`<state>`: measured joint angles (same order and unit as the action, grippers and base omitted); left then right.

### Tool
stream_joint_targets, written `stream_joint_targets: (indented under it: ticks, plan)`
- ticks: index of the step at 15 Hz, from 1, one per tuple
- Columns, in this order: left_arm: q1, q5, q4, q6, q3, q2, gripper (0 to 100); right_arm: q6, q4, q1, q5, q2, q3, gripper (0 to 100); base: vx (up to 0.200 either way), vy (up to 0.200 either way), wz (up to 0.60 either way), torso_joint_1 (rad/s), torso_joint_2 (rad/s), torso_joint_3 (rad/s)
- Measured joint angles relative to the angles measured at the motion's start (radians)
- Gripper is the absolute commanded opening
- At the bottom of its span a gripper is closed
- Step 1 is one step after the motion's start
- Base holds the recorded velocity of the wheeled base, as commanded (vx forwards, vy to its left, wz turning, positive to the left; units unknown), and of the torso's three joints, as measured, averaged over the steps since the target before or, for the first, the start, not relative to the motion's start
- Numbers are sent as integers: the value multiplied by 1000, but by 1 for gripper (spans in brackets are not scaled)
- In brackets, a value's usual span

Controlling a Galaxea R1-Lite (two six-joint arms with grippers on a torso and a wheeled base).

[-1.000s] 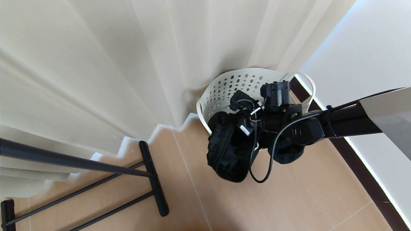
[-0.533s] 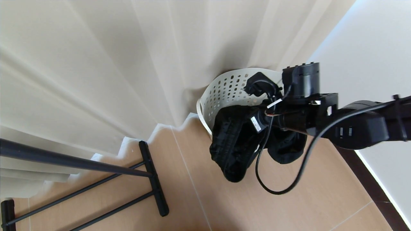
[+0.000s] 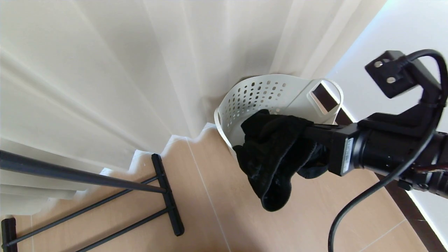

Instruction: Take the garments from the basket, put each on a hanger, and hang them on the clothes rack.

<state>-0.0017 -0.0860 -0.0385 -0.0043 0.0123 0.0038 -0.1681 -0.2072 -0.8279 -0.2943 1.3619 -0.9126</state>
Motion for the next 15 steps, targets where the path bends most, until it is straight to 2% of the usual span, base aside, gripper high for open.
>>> stream_joint_targets:
  ticks: [3, 10, 15]
  plan:
    - [0, -1, 0, -11, 0, 0, 100, -6, -100, -14, 6, -36, 66, 0, 0, 0, 0, 0, 0, 0]
    - [0, 1, 0, -10, 0, 0, 100, -4, -103, -17, 6, -45, 88, 0, 0, 0, 0, 0, 0, 11]
    - [0, 3, 0, -14, 1, 0, 100, -1, -100, -17, 5, -47, 89, 0, 0, 0, 0, 0, 2, 171]
